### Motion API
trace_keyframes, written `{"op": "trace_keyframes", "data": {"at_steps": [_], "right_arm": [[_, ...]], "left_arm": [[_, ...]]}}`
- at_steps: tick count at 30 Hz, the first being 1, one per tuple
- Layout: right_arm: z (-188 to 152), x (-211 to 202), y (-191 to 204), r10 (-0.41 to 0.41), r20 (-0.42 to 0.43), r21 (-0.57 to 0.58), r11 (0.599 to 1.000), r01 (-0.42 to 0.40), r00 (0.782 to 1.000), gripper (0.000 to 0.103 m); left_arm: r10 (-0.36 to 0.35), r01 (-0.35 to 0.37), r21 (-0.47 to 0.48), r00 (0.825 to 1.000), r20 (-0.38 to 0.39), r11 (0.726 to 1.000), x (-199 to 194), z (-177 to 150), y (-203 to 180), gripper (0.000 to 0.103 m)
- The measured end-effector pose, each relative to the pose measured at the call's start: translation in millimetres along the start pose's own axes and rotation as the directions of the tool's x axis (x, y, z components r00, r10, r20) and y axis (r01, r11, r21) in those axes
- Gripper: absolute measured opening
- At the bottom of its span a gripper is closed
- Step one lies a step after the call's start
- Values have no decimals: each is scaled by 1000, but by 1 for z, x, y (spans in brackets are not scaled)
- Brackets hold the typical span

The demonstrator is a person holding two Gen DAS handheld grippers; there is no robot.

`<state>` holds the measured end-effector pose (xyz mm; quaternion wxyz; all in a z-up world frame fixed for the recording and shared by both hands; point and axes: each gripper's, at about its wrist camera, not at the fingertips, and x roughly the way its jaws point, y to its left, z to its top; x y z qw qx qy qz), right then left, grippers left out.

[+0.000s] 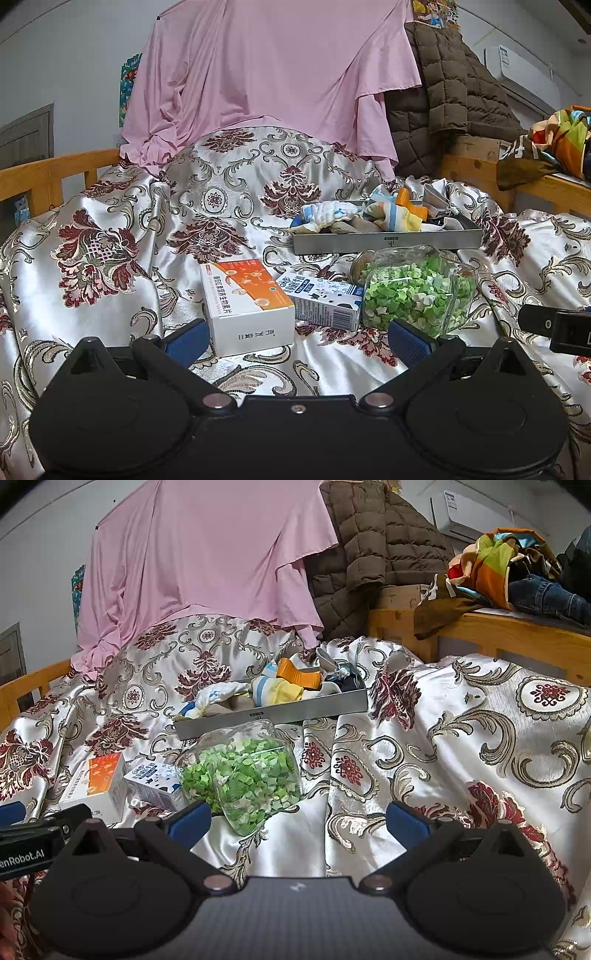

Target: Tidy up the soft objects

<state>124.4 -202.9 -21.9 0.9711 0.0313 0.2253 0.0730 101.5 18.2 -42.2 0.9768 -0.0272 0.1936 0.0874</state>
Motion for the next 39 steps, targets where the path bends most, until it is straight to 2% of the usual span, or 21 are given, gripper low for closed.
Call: {"op": "trace_keyframes", "data": {"at_steps": [25,34,39], "right_arm": [[0,0,0,-1,-1,0,1000,1,1000,103],[0,0,0,0,-2,0,1000,0,1000,103],[0,0,0,0,-2,1,1000,0,1000,103]], "left_arm": [[-1,1,1,1000,-3,1000,1,0,0,102],[-18,18,-59,1000,-3,998,-2,-1,7,102],[-25,25,-33,1000,-19,999,-2,1,4,102]]}}
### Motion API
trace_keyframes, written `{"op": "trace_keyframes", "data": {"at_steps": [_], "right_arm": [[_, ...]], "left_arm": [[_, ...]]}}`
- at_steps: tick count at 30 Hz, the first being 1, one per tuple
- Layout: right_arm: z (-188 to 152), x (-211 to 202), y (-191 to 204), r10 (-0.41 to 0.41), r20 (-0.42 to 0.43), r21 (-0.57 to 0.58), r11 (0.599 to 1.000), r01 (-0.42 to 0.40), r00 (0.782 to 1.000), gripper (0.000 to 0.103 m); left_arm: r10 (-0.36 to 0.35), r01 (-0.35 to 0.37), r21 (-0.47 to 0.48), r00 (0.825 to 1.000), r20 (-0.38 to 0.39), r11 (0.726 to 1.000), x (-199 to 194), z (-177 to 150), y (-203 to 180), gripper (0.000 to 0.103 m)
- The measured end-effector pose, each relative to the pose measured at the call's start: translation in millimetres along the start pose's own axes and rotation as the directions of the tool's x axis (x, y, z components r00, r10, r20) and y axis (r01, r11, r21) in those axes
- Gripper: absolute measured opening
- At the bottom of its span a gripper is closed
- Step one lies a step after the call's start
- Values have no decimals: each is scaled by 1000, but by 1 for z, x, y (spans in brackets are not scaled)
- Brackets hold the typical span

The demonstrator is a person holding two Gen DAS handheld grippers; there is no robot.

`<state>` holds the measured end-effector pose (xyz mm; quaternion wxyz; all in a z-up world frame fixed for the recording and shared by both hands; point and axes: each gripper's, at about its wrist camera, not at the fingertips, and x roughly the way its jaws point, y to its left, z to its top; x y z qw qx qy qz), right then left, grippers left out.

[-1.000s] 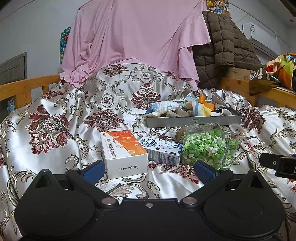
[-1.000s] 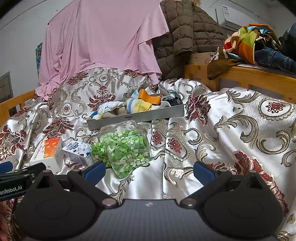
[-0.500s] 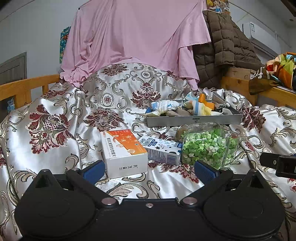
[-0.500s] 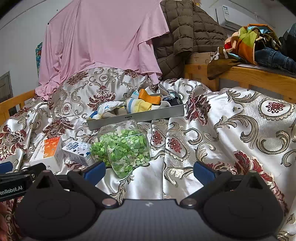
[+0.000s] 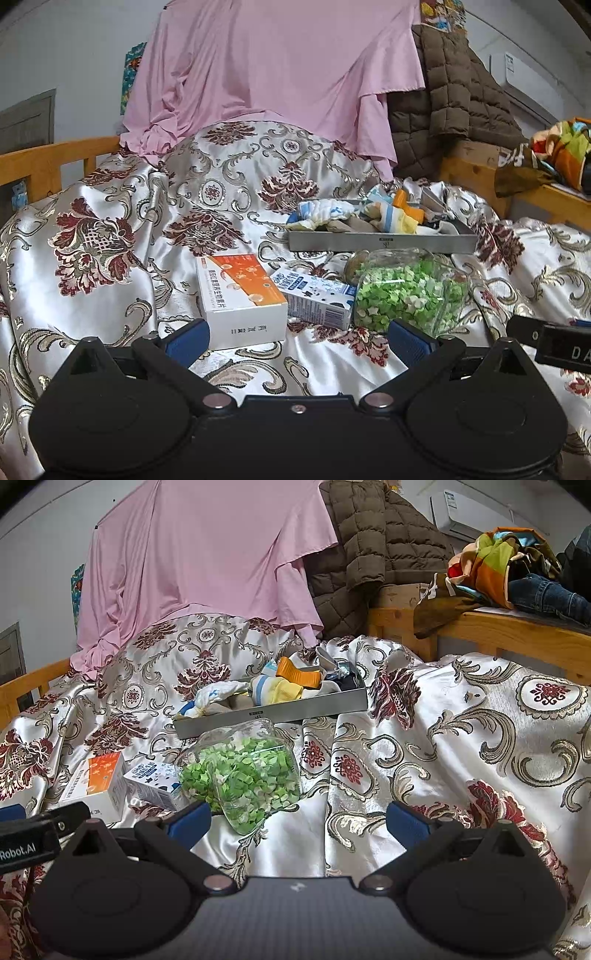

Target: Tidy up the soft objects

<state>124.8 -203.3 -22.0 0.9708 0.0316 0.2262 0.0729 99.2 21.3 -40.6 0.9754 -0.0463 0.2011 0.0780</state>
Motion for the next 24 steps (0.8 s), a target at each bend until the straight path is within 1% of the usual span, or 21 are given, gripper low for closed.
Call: {"op": "trace_keyframes", "data": {"at_steps": [9,24], "right_arm": [[-1,0,0,1,-2,0,1000,-1,1000,103],[0,0,1,1,-3,0,1000,-1,1000,103]], "left_arm": [[-7,7,26,1000,-7,1000,1,-1,-2,102],[5,-5,29,1000,-10,1000,2,-2,0,102]]}}
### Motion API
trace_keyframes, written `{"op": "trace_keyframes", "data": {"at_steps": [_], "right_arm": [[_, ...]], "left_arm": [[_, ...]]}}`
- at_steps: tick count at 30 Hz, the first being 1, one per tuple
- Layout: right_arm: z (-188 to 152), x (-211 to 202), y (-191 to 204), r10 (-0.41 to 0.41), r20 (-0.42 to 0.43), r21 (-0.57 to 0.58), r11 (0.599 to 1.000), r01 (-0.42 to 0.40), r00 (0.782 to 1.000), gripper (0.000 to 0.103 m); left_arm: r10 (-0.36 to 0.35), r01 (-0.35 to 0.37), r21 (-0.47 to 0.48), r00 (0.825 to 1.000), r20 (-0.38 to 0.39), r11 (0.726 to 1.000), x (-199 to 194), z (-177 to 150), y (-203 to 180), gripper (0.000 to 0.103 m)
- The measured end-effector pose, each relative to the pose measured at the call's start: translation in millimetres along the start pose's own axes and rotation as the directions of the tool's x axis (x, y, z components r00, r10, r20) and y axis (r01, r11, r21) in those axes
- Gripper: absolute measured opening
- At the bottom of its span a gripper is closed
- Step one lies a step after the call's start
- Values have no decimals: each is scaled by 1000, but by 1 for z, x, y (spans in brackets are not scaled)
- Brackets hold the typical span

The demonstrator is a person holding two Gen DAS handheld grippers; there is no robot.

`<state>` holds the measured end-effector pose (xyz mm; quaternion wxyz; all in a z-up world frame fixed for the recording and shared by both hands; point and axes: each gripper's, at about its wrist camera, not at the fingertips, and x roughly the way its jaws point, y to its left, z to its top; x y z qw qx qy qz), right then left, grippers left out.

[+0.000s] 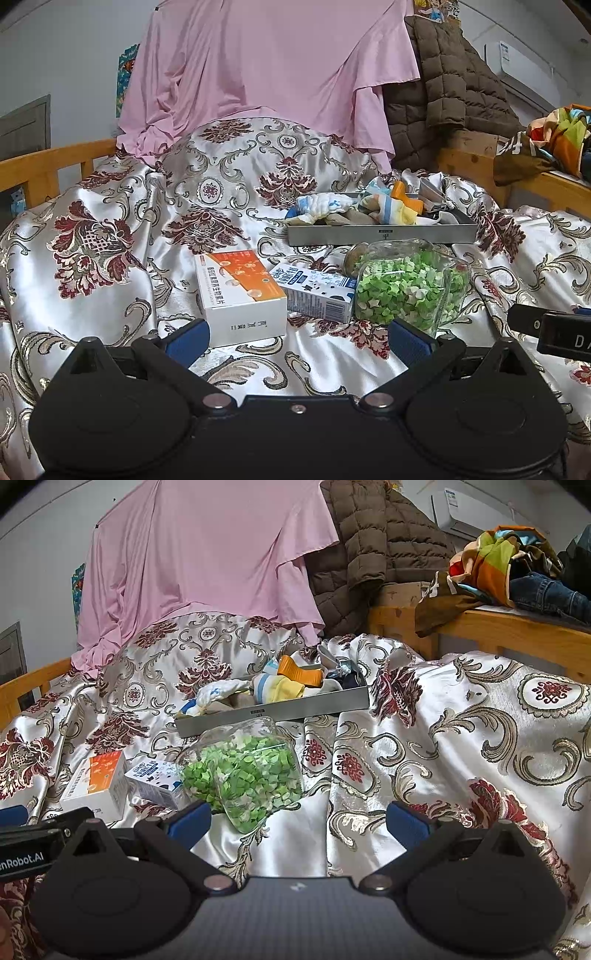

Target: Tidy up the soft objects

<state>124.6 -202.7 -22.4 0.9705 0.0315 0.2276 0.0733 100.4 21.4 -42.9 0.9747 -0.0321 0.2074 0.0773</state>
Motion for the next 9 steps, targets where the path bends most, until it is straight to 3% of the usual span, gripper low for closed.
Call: {"op": "trace_keyframes", "data": {"at_steps": [9], "right_arm": [[-2,0,1,1,-2,-2,1000,-1,1000,103]], "left_arm": [[1,-1,7,1000,3,1000,-1,1,1,102]]}}
